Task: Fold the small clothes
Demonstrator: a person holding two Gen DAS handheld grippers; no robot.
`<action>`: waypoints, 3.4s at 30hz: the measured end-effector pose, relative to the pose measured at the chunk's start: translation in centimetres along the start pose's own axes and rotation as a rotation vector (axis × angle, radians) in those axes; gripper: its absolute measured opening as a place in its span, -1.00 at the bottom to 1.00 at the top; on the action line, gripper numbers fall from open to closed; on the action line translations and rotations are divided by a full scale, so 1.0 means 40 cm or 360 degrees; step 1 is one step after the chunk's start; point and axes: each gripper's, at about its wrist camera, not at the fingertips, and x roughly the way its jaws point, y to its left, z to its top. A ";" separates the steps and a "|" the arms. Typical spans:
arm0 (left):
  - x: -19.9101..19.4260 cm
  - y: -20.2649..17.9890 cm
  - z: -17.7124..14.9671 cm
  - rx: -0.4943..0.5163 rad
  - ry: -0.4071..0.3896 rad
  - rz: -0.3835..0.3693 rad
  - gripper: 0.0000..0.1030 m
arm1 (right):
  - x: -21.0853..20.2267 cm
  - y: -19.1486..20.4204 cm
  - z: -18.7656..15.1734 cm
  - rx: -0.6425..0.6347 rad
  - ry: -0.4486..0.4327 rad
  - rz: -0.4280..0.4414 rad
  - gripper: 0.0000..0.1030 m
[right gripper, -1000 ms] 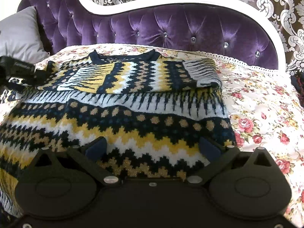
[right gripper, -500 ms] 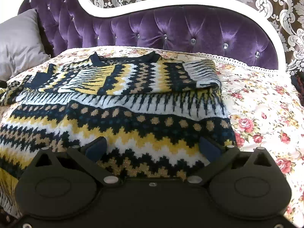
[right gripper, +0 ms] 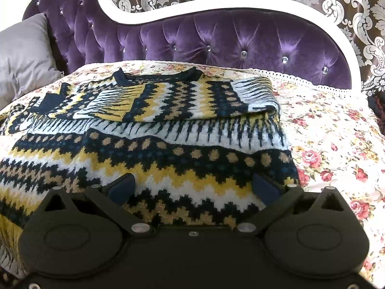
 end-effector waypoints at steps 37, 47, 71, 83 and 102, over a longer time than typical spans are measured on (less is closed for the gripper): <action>0.074 -0.800 -0.586 0.1608 0.0078 -0.0554 0.06 | 0.004 0.000 -0.002 0.0012 -0.0005 0.0008 1.00; -0.018 -0.679 -0.544 0.1640 -0.0122 -0.0519 0.36 | 0.004 0.002 -0.004 0.0019 -0.0012 0.0009 1.00; 0.126 -0.333 -0.210 0.0999 0.0186 0.0068 0.42 | -0.026 0.312 0.244 -0.0530 -0.0233 0.0170 0.86; 0.069 -0.271 -0.115 0.0691 -0.0009 0.0131 0.42 | 0.208 0.659 0.285 -0.0965 -0.0146 0.0379 0.39; 0.089 -0.306 -0.148 0.0773 0.0064 0.0017 0.42 | 0.087 0.281 0.422 -0.0310 -0.0295 0.0165 -0.82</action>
